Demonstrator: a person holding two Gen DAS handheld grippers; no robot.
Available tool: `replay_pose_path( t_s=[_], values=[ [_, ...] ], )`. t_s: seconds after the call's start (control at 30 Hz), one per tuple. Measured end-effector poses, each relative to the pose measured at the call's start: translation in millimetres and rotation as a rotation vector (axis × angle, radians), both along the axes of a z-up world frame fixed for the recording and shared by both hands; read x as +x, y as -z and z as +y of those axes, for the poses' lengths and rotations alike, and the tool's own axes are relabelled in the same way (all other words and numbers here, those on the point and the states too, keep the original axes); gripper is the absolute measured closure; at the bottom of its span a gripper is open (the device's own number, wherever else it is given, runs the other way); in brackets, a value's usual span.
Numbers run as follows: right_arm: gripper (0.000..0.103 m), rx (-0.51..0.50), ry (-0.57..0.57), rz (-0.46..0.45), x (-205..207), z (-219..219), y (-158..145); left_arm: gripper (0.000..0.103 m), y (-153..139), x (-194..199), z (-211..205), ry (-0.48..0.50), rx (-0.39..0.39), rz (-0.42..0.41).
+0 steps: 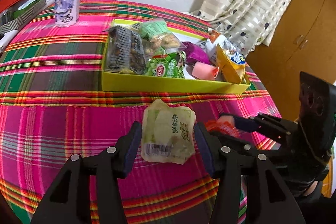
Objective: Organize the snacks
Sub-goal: 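Grasp the pink cup with the right tool while the left tool grasps the pale green bag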
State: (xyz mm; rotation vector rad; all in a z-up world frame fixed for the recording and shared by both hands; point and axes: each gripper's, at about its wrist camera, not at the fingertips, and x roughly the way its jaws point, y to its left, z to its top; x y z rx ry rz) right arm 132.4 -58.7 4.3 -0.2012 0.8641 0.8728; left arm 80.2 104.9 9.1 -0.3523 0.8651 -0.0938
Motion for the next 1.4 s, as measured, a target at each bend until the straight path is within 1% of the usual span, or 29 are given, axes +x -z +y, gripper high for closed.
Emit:
replay_pose_path(
  t_s=[0.17,0.2,0.27,0.33,0.43,0.47,0.5,0.53,0.6,0.7,0.83,0.93,1.0,1.03,1.1,1.2,1.27,1.33,1.37,1.4],
  values=[
    [0.063,-0.003,0.063,0.007,5.7,-19.5,-0.2,0.048,6.2,7.7,-6.6,0.013,0.057,0.011],
    [0.063,-0.004,0.069,0.009,6.1,-21.7,0.1,0.046,8.0,9.3,-7.7,0.018,0.069,0.016],
    [0.063,-0.003,0.076,0.014,6.7,-25.4,1.2,0.045,9.2,10.5,-9.8,0.03,0.087,0.013],
    [0.063,-0.001,0.077,0.02,7.0,-26.2,2.7,0.041,9.7,12.7,-14.2,0.055,0.112,0.011],
    [0.063,0.003,0.075,0.025,7.1,-25.9,3.6,0.04,9.7,15.0,-21.6,0.07,0.165,0.016],
    [0.063,0.005,0.074,0.025,6.9,-25.8,3.5,0.04,9.7,15.0,-23.5,0.073,0.172,0.016],
    [0.063,0.007,0.073,0.024,6.6,-26.0,3.2,0.04,9.4,14.7,-24.0,0.077,0.166,0.015],
    [0.063,0.008,0.072,0.025,6.7,-25.7,3.2,0.041,9.0,13.7,-23.6,0.088,0.136,0.013],
    [0.063,0.01,0.071,0.03,6.7,-24.9,3.8,0.049,9.0,12.2,-19.9,0.099,0.068,0.008],
    [0.063,0.012,0.068,0.037,6.5,-23.8,5.4,0.053,9.3,10.3,-14.1,0.101,-0.002,0.009],
    [0.063,0.014,0.062,0.039,6.2,-21.3,5.8,0.053,10.0,9.1,-12.8,0.133,-0.11,0.011],
    [0.063,0.014,0.063,0.041,6.4,-21.3,6.4,0.054,5.0,7.4,-17.5,0.152,-0.129,-0.018],
    [0.063,0.014,0.064,0.047,6.9,-21.2,8.2,0.054,2.3,6.4,-18.2,0.18,-0.185,-0.039],
    [0.063,0.015,0.066,0.044,6.7,-21.5,8.3,0.054,0.9,6.4,-19.0,0.182,-0.194,-0.049],
    [0.063,0.018,0.067,0.047,6.8,-22.2,8.4,0.054,2.6,8.5,-21.7,0.178,-0.169,-0.043],
    [0.063,0.017,0.066,0.045,6.2,-21.5,8.6,0.055,13.4,16.2,-23.4,0.184,-0.2,0.002],
    [0.063,0.014,0.069,0.043,6.2,-22.1,9.2,0.055,14.6,16.8,-24.0,0.178,-0.206,-0.002],
    [0.063,0.018,0.069,0.044,6.4,-22.9,9.2,0.062,14.6,18.6,-24.9,0.17,-0.188,0.0],
    [0.063,0.019,0.07,0.045,6.3,-23.4,9.2,0.072,15.7,19.1,-24.0,0.16,-0.178,0.006],
    [0.063,0.022,0.072,0.046,6.5,-24.1,9.2,0.073,17.5,19.8,-22.6,0.152,-0.181,0.01]
  ],
)
